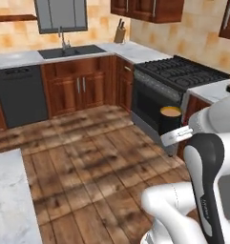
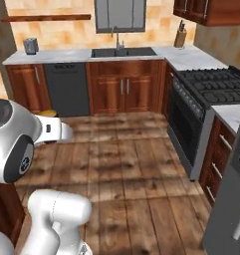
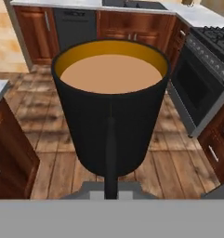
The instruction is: Pick the cup of tea, navigate to the dining table, and place it on the saucer.
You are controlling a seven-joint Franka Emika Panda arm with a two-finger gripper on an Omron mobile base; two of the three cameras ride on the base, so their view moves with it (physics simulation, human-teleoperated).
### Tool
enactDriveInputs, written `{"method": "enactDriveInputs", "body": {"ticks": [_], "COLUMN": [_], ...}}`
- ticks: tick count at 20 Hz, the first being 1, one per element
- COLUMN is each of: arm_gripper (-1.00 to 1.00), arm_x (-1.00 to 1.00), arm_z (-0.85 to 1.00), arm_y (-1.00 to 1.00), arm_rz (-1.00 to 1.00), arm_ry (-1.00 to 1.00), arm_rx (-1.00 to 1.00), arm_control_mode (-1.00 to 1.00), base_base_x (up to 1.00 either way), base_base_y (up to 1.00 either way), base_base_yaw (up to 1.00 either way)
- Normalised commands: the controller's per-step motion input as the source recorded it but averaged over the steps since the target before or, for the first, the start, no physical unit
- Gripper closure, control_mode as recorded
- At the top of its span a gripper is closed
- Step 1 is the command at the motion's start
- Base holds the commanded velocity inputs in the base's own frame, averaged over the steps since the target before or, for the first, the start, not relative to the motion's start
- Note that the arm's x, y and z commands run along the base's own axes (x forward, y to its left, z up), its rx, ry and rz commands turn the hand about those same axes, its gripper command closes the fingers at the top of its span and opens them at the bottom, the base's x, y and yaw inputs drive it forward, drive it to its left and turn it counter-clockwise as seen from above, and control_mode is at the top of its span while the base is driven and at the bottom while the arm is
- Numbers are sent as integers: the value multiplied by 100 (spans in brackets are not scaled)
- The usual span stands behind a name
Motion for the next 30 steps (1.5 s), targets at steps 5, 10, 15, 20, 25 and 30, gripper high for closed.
{"method": "enactDriveInputs", "body": {"ticks": [5,10,15,20,25,30], "arm_gripper": [100,100,100,100,100,100], "arm_x": [0,0,0,0,0,0], "arm_z": [0,0,0,0,0,0], "arm_y": [0,0,0,0,0,0], "arm_rz": [0,0,0,0,0,0], "arm_ry": [0,0,0,0,0,0], "arm_rx": [0,0,0,0,0,0], "arm_control_mode": [100,100,100,100,100,100], "base_base_x": [100,100,100,100,100,100], "base_base_y": [10,-11,-51,-62,-54,-64], "base_base_yaw": [23,49,62,64,66,62]}}
